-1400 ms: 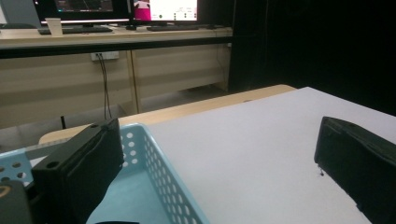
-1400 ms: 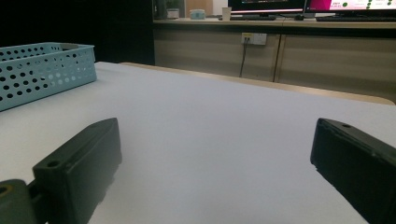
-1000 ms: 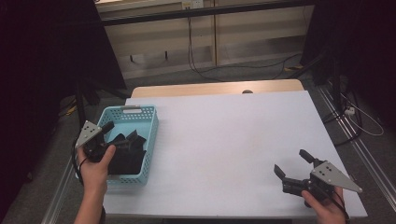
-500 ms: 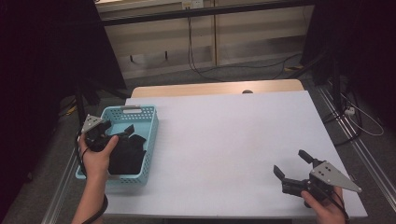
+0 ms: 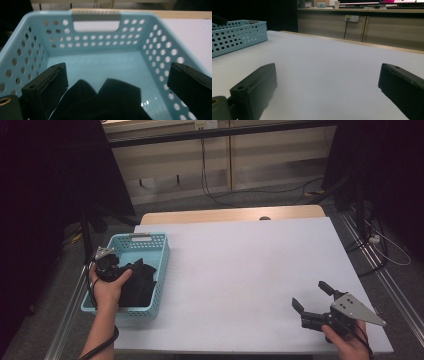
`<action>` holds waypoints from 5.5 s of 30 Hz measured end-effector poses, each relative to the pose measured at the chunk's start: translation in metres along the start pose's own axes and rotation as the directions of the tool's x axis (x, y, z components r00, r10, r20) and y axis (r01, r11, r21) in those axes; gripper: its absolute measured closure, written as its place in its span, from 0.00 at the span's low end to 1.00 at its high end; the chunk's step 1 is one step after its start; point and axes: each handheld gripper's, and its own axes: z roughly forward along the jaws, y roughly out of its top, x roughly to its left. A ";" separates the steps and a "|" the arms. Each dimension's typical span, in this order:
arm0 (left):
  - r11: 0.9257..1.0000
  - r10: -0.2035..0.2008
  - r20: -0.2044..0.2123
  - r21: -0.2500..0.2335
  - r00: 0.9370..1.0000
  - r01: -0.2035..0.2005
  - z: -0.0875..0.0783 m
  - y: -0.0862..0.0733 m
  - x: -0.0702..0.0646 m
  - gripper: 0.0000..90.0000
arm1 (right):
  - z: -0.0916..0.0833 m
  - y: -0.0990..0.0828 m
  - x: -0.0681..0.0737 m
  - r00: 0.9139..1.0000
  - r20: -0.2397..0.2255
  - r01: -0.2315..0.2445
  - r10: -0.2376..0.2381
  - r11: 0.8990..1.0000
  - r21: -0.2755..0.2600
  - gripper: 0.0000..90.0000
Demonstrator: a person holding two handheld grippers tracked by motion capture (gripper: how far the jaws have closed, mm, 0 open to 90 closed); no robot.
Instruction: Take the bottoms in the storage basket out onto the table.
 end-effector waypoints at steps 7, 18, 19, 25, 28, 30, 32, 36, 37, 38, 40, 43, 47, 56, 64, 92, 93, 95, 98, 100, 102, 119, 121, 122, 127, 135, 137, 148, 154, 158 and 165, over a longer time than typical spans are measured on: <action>0.993 -0.052 -0.038 0.104 0.998 0.055 0.012 -0.013 0.009 0.05 | 0.001 0.000 0.000 1.000 -0.005 0.001 -0.001 1.000 0.005 0.01; 0.969 -0.086 -0.073 0.225 0.994 0.100 0.018 -0.019 0.013 0.08 | 0.001 0.000 0.002 1.000 -0.015 0.006 -0.006 1.000 0.005 0.02; 0.971 -0.105 -0.080 0.208 0.991 0.120 0.019 -0.020 0.012 0.09 | 0.001 0.000 0.002 1.000 -0.016 0.006 -0.006 1.000 0.005 0.02; 0.953 -0.109 -0.087 0.273 0.990 0.129 0.023 -0.022 0.011 0.19 | 0.001 0.000 0.003 1.000 -0.021 0.007 -0.007 1.000 0.004 0.02; 0.949 -0.085 -0.085 0.297 0.993 0.107 0.022 -0.022 0.012 0.23 | 0.001 0.000 0.003 1.000 -0.023 0.008 -0.008 1.000 0.004 0.02; 0.951 -0.101 -0.108 0.282 0.989 0.127 0.024 -0.023 0.010 0.28 | 0.002 0.000 0.003 1.000 -0.024 0.007 -0.007 1.000 0.003 0.03; 0.949 -0.073 -0.118 0.296 0.990 0.105 0.025 -0.023 0.008 0.32 | 0.002 0.000 0.003 1.000 -0.025 0.013 -0.013 1.000 0.004 0.03; 0.949 -0.060 -0.137 0.300 0.989 0.099 0.026 -0.021 0.005 0.43 | 0.002 0.000 0.004 0.999 -0.028 0.019 -0.019 1.000 0.006 0.03; 0.949 -0.060 -0.137 0.300 0.989 0.099 0.026 -0.021 0.005 0.47 | 0.002 0.000 0.004 0.999 -0.028 0.019 -0.019 1.000 0.006 0.03; 0.950 -0.061 -0.140 0.297 0.988 0.101 0.026 -0.021 0.004 0.52 | 0.002 0.001 0.004 0.999 -0.028 0.021 -0.021 1.000 0.006 0.03; 0.952 -0.062 -0.147 0.289 0.987 0.103 0.026 -0.021 0.005 0.64 | 0.003 0.001 0.005 0.999 -0.028 0.020 -0.020 1.000 0.006 0.03; 0.950 -0.072 -0.143 0.292 0.987 0.112 0.025 -0.019 0.007 0.75 | 0.003 0.001 0.005 0.999 -0.029 0.022 -0.022 1.000 0.004 0.03; 0.945 -0.109 -0.143 0.291 0.984 0.147 0.025 -0.015 0.007 0.79 | 0.002 0.001 0.004 0.999 -0.028 0.022 -0.022 1.000 0.001 0.03; 0.974 -0.088 -0.099 0.199 0.991 0.107 0.027 0.014 0.010 0.82 | 0.002 0.002 0.004 0.999 -0.035 0.019 -0.019 1.000 -0.004 0.03; 0.978 -0.164 -0.105 0.114 0.981 0.176 0.036 0.026 0.011 0.34 | 0.002 0.001 0.002 0.999 -0.035 0.016 -0.016 1.000 -0.005 0.03; 0.923 -0.082 -0.240 0.347 0.967 0.164 0.042 -0.021 -0.011 0.00 | 0.001 0.002 0.006 0.998 -0.049 0.032 -0.032 0.999 -0.007 0.03; 0.923 -0.082 -0.240 0.347 0.967 0.164 0.042 -0.021 -0.011 0.00 | 0.001 0.002 0.006 0.998 -0.049 0.032 -0.032 0.999 -0.007 0.03; 0.924 -0.090 -0.257 0.338 0.962 0.177 0.044 -0.022 -0.012 0.00 | 0.002 0.002 0.006 0.998 -0.051 0.030 -0.030 1.000 -0.005 0.03; 0.914 -0.094 -0.260 0.360 0.961 0.187 0.042 -0.017 -0.016 0.09 | 0.002 0.002 0.006 0.998 -0.052 0.031 -0.031 1.000 -0.005 0.03; 0.911 -0.097 -0.264 0.365 0.960 0.192 0.041 -0.015 -0.017 0.24 | 0.002 0.002 0.007 0.998 -0.054 0.032 -0.032 0.999 -0.004 0.03; 0.906 -0.099 -0.257 0.376 0.961 0.193 0.040 -0.011 -0.019 0.32 | 0.002 0.002 0.007 0.998 -0.056 0.032 -0.032 0.999 -0.003 0.03; 0.893 -0.225 -0.176 0.355 0.958 0.275 0.022 0.013 -0.003 0.79 | 0.005 0.001 0.005 0.998 -0.053 0.030 -0.029 1.000 0.011 0.02; 0.898 -0.216 -0.163 0.354 0.963 0.262 0.017 0.020 0.000 0.79 | 0.005 0.001 0.005 0.998 -0.054 0.032 -0.031 0.999 0.012 0.02; 0.902 -0.214 -0.157 0.348 0.964 0.257 0.014 0.024 0.000 0.79 | 0.005 0.001 0.005 0.998 -0.055 0.030 -0.029 0.999 0.013 0.02; 0.931 -0.197 -0.131 0.287 0.972 0.227 -0.001 0.048 -0.003 0.80 | 0.006 0.000 0.006 0.998 -0.055 0.030 -0.028 0.999 0.020 0.02; 0.965 -0.147 -0.009 0.217 0.989 0.146 -0.022 0.083 -0.021 0.79 | 0.006 0.000 0.006 0.998 -0.051 0.032 -0.031 0.999 0.023 0.02; 0.973 -0.140 0.018 0.188 0.990 0.134 -0.025 0.090 -0.028 0.80 | 0.006 0.000 0.006 0.998 -0.052 0.032 -0.031 0.999 0.026 0.02; 0.995 -0.060 0.200 0.085 0.978 0.044 -0.039 0.125 -0.083 0.79 | 0.007 0.000 0.006 0.998 -0.056 0.040 -0.039 0.999 0.028 0.02; 0.997 -0.017 0.302 0.072 0.953 -0.005 -0.038 0.129 -0.119 0.79 | 0.006 0.000 0.006 0.998 -0.058 0.041 -0.039 0.999 0.026 0.02; 0.997 0.007 0.353 0.071 0.936 -0.034 -0.034 0.125 -0.140 0.79 | 0.006 -0.001 0.006 0.998 -0.054 0.040 -0.039 0.999 0.028 0.02; 0.992 0.059 0.422 0.072 0.904 -0.099 -0.026 0.113 -0.174 0.79 | 0.007 0.000 0.006 0.997 -0.057 0.047 -0.045 0.998 0.032 0.02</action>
